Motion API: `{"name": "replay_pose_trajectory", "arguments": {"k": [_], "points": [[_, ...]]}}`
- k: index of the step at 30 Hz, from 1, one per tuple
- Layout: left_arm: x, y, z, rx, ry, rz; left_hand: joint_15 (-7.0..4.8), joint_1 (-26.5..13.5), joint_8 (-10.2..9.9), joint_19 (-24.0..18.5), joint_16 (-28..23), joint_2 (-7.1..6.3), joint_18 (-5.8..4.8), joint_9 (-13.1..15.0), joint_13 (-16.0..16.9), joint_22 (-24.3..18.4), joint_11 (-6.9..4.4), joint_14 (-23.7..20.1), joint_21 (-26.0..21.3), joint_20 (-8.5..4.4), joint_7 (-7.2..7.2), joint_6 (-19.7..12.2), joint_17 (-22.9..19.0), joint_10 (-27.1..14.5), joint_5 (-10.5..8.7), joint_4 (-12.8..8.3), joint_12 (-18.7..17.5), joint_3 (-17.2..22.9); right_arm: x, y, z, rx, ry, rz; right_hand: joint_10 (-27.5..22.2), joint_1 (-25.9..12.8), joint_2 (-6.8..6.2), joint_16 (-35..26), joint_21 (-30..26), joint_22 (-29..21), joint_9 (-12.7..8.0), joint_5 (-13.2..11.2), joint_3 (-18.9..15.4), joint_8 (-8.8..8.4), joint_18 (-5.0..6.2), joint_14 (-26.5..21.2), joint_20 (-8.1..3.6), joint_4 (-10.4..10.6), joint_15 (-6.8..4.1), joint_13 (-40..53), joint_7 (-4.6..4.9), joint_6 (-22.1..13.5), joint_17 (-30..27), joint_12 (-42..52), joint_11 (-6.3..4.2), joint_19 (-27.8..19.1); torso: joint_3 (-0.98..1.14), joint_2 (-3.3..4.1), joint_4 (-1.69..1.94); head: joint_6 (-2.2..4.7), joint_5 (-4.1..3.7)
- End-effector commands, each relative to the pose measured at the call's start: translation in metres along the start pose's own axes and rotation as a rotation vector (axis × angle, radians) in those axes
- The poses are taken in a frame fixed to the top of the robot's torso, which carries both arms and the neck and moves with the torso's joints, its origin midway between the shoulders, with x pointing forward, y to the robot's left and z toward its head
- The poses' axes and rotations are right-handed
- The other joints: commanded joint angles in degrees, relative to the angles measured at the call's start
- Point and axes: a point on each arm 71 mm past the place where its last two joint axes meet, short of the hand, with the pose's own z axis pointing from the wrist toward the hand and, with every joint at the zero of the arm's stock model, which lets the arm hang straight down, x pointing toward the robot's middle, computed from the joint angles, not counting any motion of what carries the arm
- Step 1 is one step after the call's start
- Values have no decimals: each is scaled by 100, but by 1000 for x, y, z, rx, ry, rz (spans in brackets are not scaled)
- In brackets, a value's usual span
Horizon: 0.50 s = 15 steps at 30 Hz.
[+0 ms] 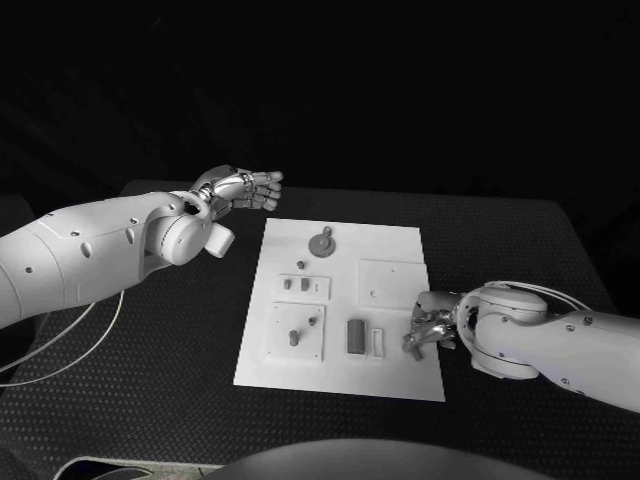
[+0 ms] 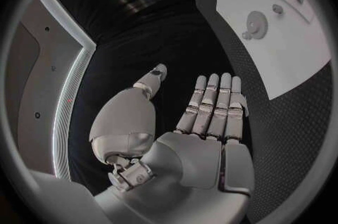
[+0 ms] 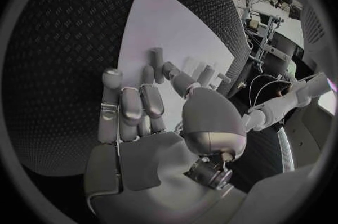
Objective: Assemble the parts on the task board
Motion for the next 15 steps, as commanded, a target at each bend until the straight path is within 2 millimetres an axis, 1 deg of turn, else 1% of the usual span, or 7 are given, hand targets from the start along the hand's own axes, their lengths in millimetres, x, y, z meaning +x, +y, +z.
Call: {"name": "replay_pose_trajectory", "arguments": {"k": [1,6,11,15], "points": [[2,-1,0,10,16,-9,-4,-6,20,-11,-23,56,56,-3,-8,-10,-3,27,20,49,103,34,9,28,-14,-27,21,-3,18,2,2,-31,41,65,32,164,112,-9,38,121,-10,6,74,-1287,308,0,10,-46,-15,158,-6,49,30,24,-29,-24,1,-2,2,11,-10],[2,-1,0,10,16,-9,-4,-5,21,-11,-24,58,56,-3,-10,-11,-3,28,20,49,102,36,10,30,-14,-29,22,-3,17,1,-2,-38,34,150,55,169,112,-2,47,121,-13,5,66,-1283,308,11,13,-44,-18,170,-9,66,48,46,-32,-16,-2,-1,9,12,-9],[2,-1,0,10,17,-9,-5,-5,23,-12,-25,59,55,-3,-11,-13,-8,31,21,49,101,40,14,45,-14,-34,30,-5,9,4,-4,-39,42,264,74,164,112,5,54,119,-16,5,56,-1280,308,20,16,-42,-21,180,-13,79,61,63,-36,-8,-5,-1,9,18,-11],[2,-1,0,9,20,-10,-5,-5,23,-12,-26,58,55,-4,-12,-14,-9,31,21,49,101,41,14,49,-14,-35,32,-6,7,7,-5,-42,65,339,77,153,114,6,57,118,-19,5,48,-1281,308,19,19,-39,-23,177,-14,84,57,61,-37,-4,-6,3,14,17,-10]]}}
